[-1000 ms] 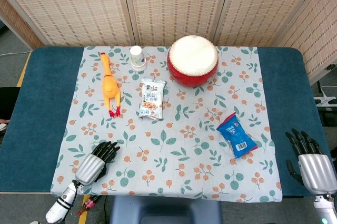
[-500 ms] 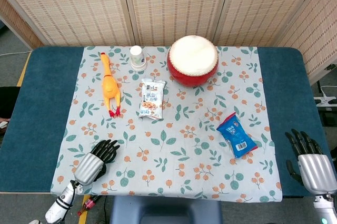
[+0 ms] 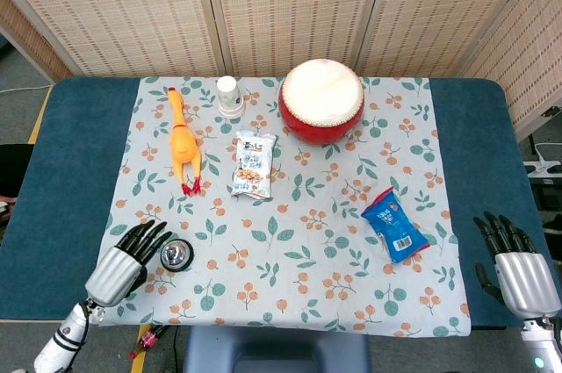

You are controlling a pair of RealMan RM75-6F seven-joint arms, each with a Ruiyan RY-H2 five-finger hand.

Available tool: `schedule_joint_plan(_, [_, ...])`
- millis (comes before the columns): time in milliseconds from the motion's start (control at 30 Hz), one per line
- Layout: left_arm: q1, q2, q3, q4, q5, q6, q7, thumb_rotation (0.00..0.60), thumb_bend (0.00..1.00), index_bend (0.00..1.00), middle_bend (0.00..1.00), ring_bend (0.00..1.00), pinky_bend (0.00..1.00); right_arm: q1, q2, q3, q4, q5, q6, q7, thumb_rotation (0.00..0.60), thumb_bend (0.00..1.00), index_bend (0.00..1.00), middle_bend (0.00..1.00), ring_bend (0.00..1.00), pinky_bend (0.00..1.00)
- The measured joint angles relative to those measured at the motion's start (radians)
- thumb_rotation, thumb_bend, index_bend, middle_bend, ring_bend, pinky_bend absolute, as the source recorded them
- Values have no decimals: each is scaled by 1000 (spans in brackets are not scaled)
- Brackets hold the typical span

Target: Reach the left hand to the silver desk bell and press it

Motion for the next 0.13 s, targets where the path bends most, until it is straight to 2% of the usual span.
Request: schedule_joint_plan(133, [34,98,-13,-78,-70,-5,28,600,1000,17,89,36,286,11,-13,2,6,13,-26,-24,600,439,77,18,0,149])
